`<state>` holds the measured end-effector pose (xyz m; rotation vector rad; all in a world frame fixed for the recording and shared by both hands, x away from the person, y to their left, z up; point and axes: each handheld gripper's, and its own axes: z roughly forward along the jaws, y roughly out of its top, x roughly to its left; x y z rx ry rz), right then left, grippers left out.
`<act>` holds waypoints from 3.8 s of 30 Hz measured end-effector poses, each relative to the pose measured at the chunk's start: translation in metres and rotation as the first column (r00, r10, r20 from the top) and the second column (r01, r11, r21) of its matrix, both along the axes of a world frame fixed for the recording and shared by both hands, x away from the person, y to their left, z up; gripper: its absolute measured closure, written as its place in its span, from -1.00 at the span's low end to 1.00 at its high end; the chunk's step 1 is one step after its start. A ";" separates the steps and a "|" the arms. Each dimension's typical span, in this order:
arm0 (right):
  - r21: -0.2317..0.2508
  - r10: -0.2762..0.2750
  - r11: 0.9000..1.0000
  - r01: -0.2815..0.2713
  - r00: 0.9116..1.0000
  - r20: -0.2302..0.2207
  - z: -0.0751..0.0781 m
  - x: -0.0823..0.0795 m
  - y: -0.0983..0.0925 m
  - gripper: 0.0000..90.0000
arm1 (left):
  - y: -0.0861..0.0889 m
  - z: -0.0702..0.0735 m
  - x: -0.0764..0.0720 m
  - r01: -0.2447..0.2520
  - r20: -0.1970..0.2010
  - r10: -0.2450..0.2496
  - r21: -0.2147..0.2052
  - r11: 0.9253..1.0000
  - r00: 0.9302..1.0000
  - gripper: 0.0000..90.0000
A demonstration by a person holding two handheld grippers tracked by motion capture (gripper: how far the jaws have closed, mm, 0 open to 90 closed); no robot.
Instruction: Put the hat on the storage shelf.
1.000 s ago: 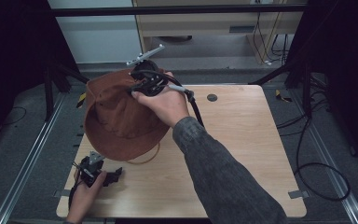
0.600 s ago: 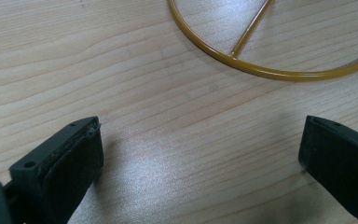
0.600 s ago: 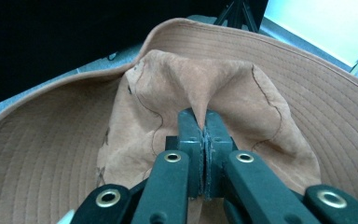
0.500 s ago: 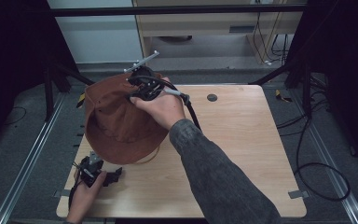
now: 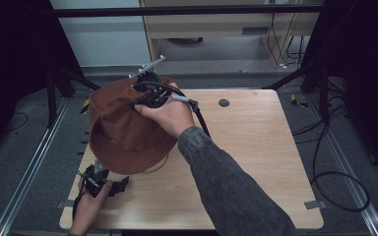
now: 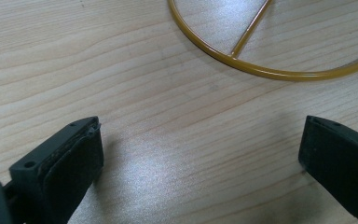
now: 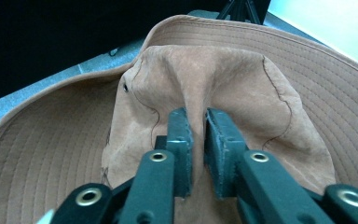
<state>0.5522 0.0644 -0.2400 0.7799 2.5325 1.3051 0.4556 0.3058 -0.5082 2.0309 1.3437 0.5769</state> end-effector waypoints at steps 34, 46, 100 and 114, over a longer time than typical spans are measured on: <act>-0.032 -0.064 0.997 0.065 0.997 0.047 0.011 -0.020 -0.026 -0.73 | 0.000 0.000 0.000 0.000 0.000 0.000 0.001 1.000 1.000 -1.00; -0.028 -0.068 0.997 0.069 0.996 0.049 0.010 -0.023 -0.046 -0.84 | 0.000 0.000 0.000 0.000 0.000 0.000 0.000 1.000 1.000 -1.00; -0.090 -0.272 0.958 0.273 0.962 0.029 -0.162 -0.064 -0.229 -0.66 | 0.000 0.000 -0.001 0.002 0.000 -0.002 0.010 1.000 1.000 -1.00; -0.141 -0.355 0.926 0.349 0.935 -0.015 -0.228 -0.066 -0.239 -0.66 | 0.000 0.000 -0.001 -0.001 -0.001 0.001 0.006 1.000 1.000 -1.00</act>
